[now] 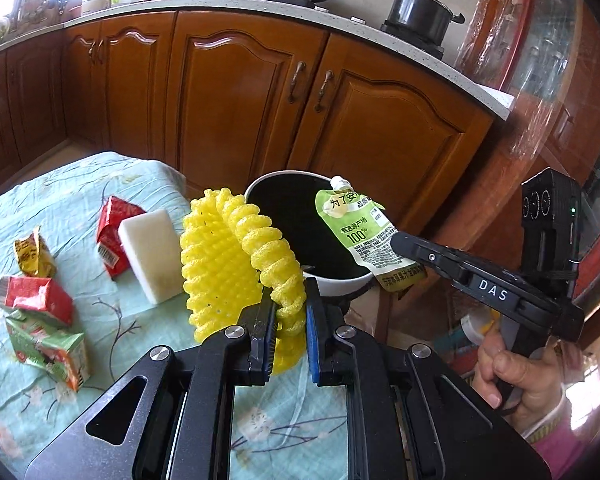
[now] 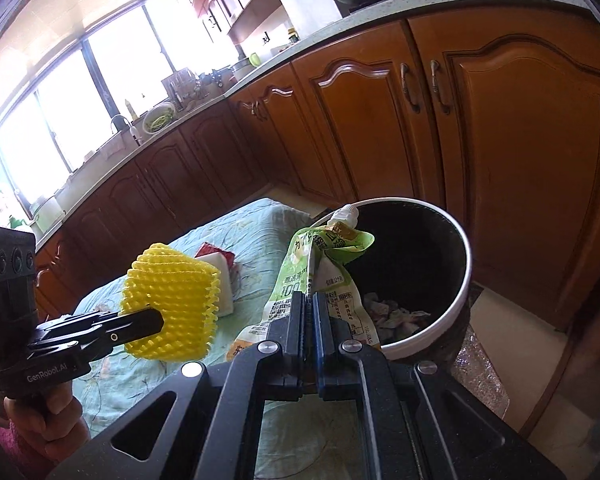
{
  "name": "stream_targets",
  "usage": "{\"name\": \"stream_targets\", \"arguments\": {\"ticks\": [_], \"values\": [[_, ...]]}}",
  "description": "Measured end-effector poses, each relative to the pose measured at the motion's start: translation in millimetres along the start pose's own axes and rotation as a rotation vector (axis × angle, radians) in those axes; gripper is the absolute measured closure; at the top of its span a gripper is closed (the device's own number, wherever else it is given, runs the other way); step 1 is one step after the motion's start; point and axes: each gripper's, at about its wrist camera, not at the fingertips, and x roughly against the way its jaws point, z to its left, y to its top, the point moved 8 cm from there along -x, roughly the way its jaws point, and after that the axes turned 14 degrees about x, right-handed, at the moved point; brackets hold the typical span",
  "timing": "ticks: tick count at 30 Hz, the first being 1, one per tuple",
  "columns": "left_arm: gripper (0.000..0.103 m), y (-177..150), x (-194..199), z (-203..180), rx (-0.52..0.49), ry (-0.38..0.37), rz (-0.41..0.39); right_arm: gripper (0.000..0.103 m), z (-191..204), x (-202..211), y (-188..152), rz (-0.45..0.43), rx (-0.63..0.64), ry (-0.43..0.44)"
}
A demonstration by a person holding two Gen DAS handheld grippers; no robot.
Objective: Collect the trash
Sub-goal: 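Carry both items over the bin and open both tools to drop them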
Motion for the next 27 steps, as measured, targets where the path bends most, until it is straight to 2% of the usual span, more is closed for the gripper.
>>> {"name": "stream_targets", "arguments": {"ticks": [6,12,27], "values": [[0.092,18,-33,-16,-0.022,-0.013,0.039,0.099,-27,-11,-1,0.028,-0.037,-0.009],[0.092,28,-70,-20,0.004,-0.031,0.117,0.099,-42,-22,-4,0.051,-0.079,-0.011],[0.092,29,-123,-29,-0.016,0.021,0.215,0.099,-58,-45,-6,0.130,-0.076,-0.033]]}}
